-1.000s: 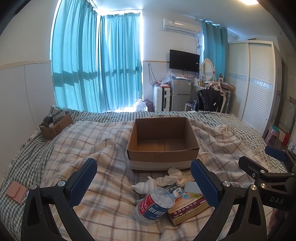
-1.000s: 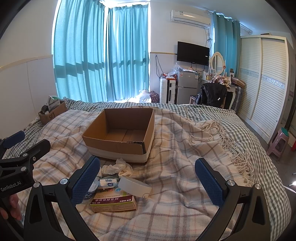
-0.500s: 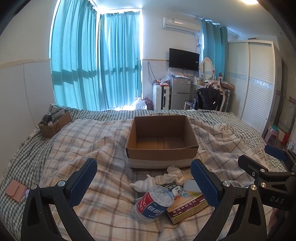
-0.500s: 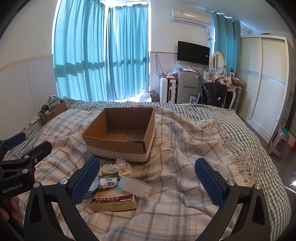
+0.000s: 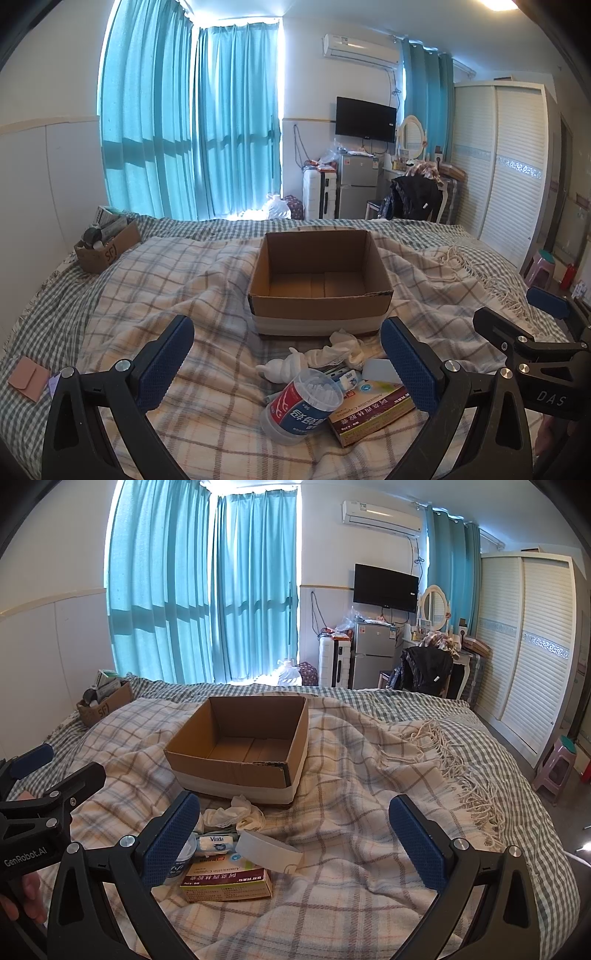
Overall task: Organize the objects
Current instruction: 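Move both tools toward the items in front of the cardboard box, then grasp the cotton-swab tub with the left tool while the right tool grasps the tape roll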
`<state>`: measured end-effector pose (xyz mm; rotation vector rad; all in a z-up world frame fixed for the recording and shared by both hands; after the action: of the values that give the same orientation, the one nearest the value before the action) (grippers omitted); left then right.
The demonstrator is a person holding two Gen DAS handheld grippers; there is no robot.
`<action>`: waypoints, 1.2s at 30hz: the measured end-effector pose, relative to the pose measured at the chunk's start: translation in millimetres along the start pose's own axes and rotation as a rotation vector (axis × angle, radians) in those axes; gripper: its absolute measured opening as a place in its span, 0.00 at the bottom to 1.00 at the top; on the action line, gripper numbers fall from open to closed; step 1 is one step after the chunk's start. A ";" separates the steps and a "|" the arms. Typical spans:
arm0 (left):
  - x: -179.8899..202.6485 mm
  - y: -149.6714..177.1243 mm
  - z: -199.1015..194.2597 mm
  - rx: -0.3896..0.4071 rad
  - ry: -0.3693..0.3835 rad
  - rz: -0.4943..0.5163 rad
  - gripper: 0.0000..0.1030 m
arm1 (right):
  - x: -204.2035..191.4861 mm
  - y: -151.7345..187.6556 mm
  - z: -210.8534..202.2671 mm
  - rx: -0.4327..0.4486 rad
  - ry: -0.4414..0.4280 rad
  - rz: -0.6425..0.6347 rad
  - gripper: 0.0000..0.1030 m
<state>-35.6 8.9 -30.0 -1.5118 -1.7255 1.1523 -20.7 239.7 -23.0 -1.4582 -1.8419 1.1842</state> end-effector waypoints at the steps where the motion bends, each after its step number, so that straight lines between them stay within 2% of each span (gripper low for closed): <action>1: 0.3 0.3 0.5 -0.002 0.001 0.001 1.00 | 0.5 0.5 -0.2 0.001 0.001 0.000 1.00; 6: 3.6 6.7 8.7 -0.029 0.005 0.017 1.00 | 5.1 -1.0 0.4 -0.012 0.011 0.004 1.00; 10: 9.8 23.8 30.2 -0.105 -0.001 0.047 1.00 | 11.5 3.9 8.6 -0.036 0.016 0.015 1.00; 19: 34.0 81.1 75.7 -0.248 -0.033 0.190 1.00 | 24.0 33.7 52.2 -0.182 0.021 0.022 1.00; 30: 47.4 106.4 110.7 -0.340 -0.021 0.231 1.00 | 21.1 63.0 103.4 -0.357 -0.057 0.008 1.00; 33: 46.6 111.8 122.1 -0.380 -0.006 0.219 0.96 | 23.7 71.5 116.3 -0.416 -0.066 0.013 1.00; 34: 46.5 112.7 125.2 -0.388 0.005 0.211 0.90 | 23.8 72.5 120.1 -0.429 -0.070 0.010 1.00; 35: 47.0 113.1 127.5 -0.393 0.017 0.206 0.76 | 23.0 72.3 124.5 -0.442 -0.077 0.000 1.00; 36: 48.1 113.6 129.4 -0.400 0.032 0.203 0.71 | 22.3 72.8 127.2 -0.450 -0.080 -0.009 1.00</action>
<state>-100.5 24.2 -195.9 -1.9705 -1.8942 0.9039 -93.5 223.5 -151.2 -1.6495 -2.2722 0.8659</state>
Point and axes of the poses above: each gripper's, at about its wrist camera, not at the fingertips, and z roughly the way its jaws point, x to its right, y to its underside, the point moved 4 cm from there along z, roughly the way its jaws point, and after that the axes turned 15 degrees about -y, right-handed, at the moved point
